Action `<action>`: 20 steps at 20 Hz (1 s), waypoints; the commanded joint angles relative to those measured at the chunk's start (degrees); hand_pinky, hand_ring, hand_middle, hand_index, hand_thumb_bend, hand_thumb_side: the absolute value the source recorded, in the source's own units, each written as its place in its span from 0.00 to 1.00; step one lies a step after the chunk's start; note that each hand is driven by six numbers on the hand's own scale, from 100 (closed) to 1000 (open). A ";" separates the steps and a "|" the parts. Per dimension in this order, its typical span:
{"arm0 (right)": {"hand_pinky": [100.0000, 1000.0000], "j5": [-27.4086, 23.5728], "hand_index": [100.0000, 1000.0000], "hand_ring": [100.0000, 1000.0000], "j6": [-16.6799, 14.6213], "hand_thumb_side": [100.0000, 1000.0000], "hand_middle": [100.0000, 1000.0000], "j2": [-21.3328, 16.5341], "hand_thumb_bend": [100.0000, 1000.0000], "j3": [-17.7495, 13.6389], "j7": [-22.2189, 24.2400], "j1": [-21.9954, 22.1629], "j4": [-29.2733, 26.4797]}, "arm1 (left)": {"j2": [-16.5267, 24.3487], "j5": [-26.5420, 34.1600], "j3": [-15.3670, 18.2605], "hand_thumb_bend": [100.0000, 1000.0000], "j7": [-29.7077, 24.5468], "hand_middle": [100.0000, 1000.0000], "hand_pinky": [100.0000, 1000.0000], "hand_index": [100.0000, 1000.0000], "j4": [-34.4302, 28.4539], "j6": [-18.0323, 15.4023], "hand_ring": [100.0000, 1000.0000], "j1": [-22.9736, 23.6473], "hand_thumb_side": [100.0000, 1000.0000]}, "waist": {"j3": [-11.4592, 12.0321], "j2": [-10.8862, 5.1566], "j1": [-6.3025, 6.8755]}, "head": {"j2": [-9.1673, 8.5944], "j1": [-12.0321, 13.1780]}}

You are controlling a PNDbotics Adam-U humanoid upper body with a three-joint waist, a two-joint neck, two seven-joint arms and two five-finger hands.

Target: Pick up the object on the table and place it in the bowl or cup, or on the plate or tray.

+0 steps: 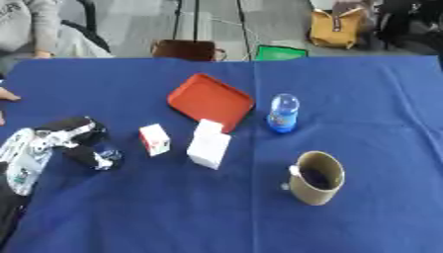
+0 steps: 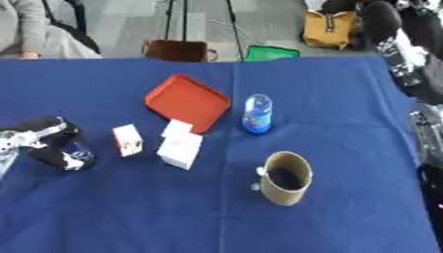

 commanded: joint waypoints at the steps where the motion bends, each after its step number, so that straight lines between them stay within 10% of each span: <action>1: 0.73 -0.55 0.77 0.65 -0.08 0.47 0.68 -0.53 0.18 -0.40 -0.02 -0.43 -0.44 | 1.28 -1.61 0.80 0.03 3.19 0.28 0.48 0.46 0.14 1.65 0.34 -0.19 0.00 | -0.01 -0.66 -0.01 | 0.34 -0.15; 20: 0.73 -0.79 0.77 0.65 -0.06 0.48 0.68 -0.37 0.17 -0.22 0.15 -0.22 -0.31 | 4.34 16.74 6.06 0.00 8.97 0.25 0.34 0.43 -11.68 10.94 0.30 -5.78 0.07 | -0.37 -0.82 -0.20 | 0.34 0.07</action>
